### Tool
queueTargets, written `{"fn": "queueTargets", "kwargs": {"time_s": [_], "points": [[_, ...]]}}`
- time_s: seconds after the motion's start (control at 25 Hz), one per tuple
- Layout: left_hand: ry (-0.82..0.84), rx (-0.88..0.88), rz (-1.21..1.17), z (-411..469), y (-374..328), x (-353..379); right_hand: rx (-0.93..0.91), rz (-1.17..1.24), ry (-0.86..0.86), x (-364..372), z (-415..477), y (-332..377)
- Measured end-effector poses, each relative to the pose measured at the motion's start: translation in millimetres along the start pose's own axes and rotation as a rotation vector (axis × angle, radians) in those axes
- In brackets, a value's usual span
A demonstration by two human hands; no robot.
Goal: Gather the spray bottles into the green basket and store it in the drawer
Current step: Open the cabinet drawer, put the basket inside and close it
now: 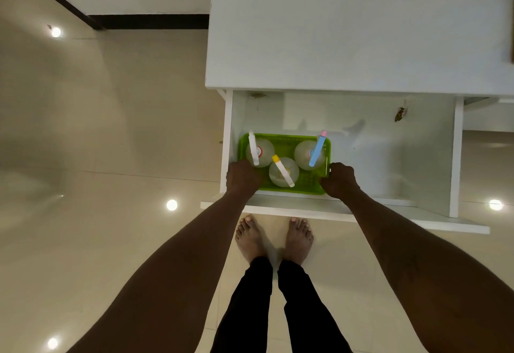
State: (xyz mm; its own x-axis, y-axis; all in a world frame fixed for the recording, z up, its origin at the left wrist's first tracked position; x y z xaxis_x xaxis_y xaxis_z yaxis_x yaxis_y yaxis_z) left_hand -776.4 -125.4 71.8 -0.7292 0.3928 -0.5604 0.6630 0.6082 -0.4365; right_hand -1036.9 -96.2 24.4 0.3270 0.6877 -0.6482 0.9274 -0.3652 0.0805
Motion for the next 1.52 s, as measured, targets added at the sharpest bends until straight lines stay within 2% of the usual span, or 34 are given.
{"fn": "queueTargets", "kwargs": {"time_s": [0.16,0.36,0.48,0.6,0.76,0.96,1.08,1.28,1.52], "points": [[0.106,0.127,0.170,-23.6,-5.9,-13.1,-0.014,0.038,-0.097,-19.4,-37.4,9.1],[0.159,0.364,0.209,-60.6,-21.6,-27.6,-0.247,0.128,-0.301,-45.4,-97.4,23.4],[0.229,0.510,0.208,-88.4,-26.2,-31.3,-0.338,0.168,-0.310,-44.3,-133.0,27.9],[0.289,0.534,0.214,-110.6,-17.0,-32.0,-0.380,0.106,-0.352,-34.2,-160.7,29.8],[0.221,0.563,0.431,-127.7,5.3,-26.8,-0.395,0.012,-0.398,-11.7,-188.7,26.1],[0.044,0.726,0.649,-141.1,5.9,-14.6,-0.412,-0.149,-0.536,1.0,-185.1,28.6],[-0.059,0.838,0.767,-151.1,0.6,-10.6,-0.507,-0.241,-0.652,3.8,-179.8,26.4],[-0.103,0.919,0.789,-155.6,-2.4,-8.8,-0.599,-0.320,-0.815,2.6,-179.1,25.3],[-0.101,0.859,0.780,-144.1,-27.8,-16.4,-0.569,-0.340,-0.800,-16.8,-163.7,30.8]]}}
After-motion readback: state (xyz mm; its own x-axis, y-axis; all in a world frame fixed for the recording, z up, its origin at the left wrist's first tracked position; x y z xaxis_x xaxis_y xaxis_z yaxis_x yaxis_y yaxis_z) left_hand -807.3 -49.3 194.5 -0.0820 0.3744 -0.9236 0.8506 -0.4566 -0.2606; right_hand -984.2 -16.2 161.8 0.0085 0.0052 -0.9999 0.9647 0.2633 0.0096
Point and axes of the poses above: each hand's wrist, its own z-axis towards the middle knuckle, its own x-axis out of the palm, y = z × x, the point moved 4 cm from there along z, towards the middle knuckle, and after that the axes turned 14 degrees about -z, right-handed, at the moved point
